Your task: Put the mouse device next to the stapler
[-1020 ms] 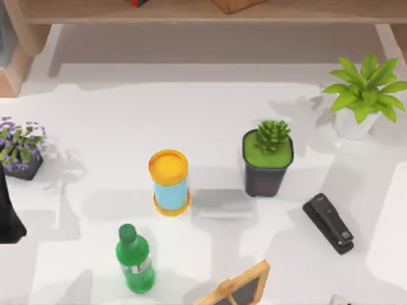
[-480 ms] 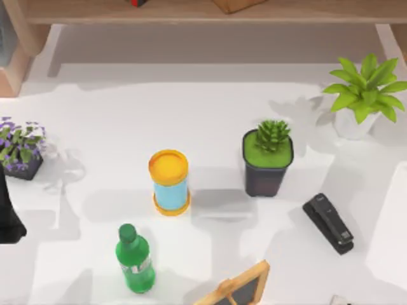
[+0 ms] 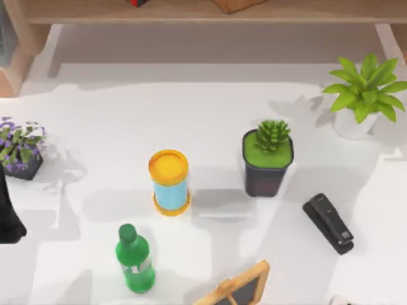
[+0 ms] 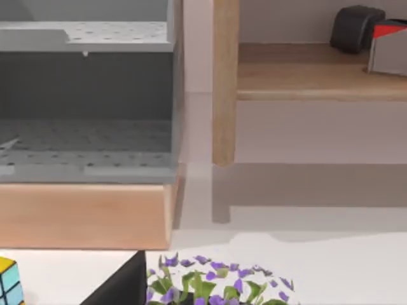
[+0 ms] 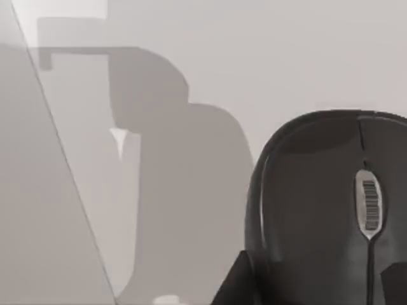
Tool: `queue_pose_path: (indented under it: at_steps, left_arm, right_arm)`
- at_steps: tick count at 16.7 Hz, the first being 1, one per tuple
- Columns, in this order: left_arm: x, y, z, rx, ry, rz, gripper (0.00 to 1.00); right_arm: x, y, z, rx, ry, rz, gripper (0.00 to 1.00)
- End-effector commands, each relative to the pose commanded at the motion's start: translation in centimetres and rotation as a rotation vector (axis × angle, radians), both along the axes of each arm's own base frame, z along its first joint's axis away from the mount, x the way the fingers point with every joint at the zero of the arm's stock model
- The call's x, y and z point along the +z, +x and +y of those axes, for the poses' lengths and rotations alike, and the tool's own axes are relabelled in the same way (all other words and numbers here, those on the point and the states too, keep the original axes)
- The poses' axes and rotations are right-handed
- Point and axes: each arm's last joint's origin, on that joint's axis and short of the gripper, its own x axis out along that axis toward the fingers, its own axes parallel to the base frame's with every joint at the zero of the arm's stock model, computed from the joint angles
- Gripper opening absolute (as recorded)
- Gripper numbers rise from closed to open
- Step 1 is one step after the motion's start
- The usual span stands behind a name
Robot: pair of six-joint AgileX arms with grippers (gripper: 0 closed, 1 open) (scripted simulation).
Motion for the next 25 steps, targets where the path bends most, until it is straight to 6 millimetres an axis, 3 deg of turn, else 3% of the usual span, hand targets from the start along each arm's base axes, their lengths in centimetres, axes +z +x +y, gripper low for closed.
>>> queue_pose_path:
  at_steps: [6,14,19,25]
  left_arm:
    - [0.0,0.0,0.0,0.0,0.0,0.0,1.0]
    - [0.0,0.0,0.0,0.0,0.0,0.0,1.0]
    - [0.0,0.0,0.0,0.0,0.0,0.0,1.0]
    - [0.0,0.0,0.0,0.0,0.0,0.0,1.0]
  right_arm:
    - [4.3,-1.5,3.4,0.045,0.031,-0.114,0.0]
    - [7.0,-4.4,8.2,0.112,0.05,-0.188,0.0]
    - [7.0,-6.3,12.1,0.198,0.056,-0.204,0.0]
    - [4.6,-9.6,15.4,0.239,0.032,-0.129,0.0]
